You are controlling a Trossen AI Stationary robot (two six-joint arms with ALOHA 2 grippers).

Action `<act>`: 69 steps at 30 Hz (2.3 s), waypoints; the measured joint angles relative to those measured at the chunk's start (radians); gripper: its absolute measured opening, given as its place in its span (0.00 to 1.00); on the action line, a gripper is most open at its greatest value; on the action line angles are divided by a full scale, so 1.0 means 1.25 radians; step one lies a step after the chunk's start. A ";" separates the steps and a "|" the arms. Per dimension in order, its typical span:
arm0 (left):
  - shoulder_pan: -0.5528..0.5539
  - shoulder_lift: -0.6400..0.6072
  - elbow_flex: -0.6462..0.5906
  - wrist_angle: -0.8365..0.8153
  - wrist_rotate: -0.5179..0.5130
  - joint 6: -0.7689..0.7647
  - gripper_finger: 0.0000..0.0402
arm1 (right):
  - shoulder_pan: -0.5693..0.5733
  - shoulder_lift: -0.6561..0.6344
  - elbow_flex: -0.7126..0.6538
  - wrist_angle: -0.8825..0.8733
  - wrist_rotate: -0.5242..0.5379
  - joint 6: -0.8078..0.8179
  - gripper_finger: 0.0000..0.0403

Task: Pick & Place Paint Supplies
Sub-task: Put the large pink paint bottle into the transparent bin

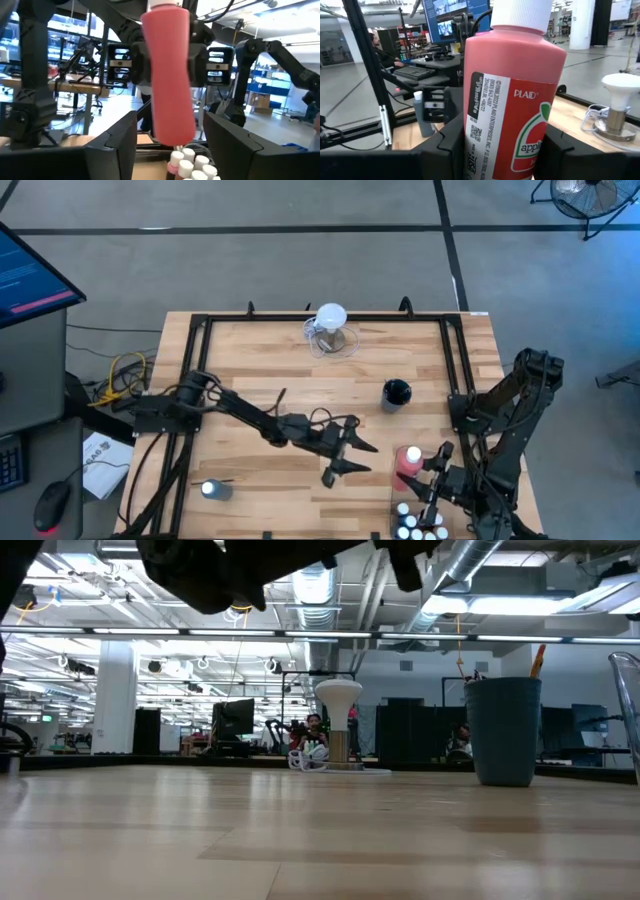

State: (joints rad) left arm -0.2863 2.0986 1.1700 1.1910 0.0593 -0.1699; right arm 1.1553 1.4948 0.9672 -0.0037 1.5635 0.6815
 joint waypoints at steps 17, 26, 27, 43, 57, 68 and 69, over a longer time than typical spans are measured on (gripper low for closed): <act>0.004 0.010 0.052 -0.055 0.016 -0.040 0.56 | -0.055 0.000 0.000 -0.033 0.006 -0.030 0.37; 0.014 0.010 0.051 -0.060 0.014 -0.022 0.60 | -0.118 0.000 0.000 0.019 -0.027 -0.123 0.37; 0.016 0.010 0.051 -0.061 0.013 -0.023 0.61 | -0.128 0.000 0.000 0.033 -0.040 -0.140 0.37; 0.032 0.010 0.050 -0.075 0.009 -0.020 0.58 | -0.237 -0.001 -0.001 0.288 -0.190 -0.462 0.37; 0.031 0.010 0.050 -0.083 0.016 -0.010 0.40 | -0.253 -0.001 -0.001 0.287 -0.225 -0.455 0.37; 0.026 0.006 0.052 -0.141 0.021 -0.019 0.36 | -0.228 -0.021 -0.002 0.295 -0.223 -0.449 0.58; 0.026 0.006 0.053 -0.149 0.023 -0.019 0.36 | -0.220 -0.031 -0.002 0.295 -0.224 -0.449 0.58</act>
State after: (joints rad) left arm -0.2543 2.1056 1.2359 1.0051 0.0877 -0.1934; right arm 0.8807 1.4557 0.9652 0.3656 1.2834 0.1201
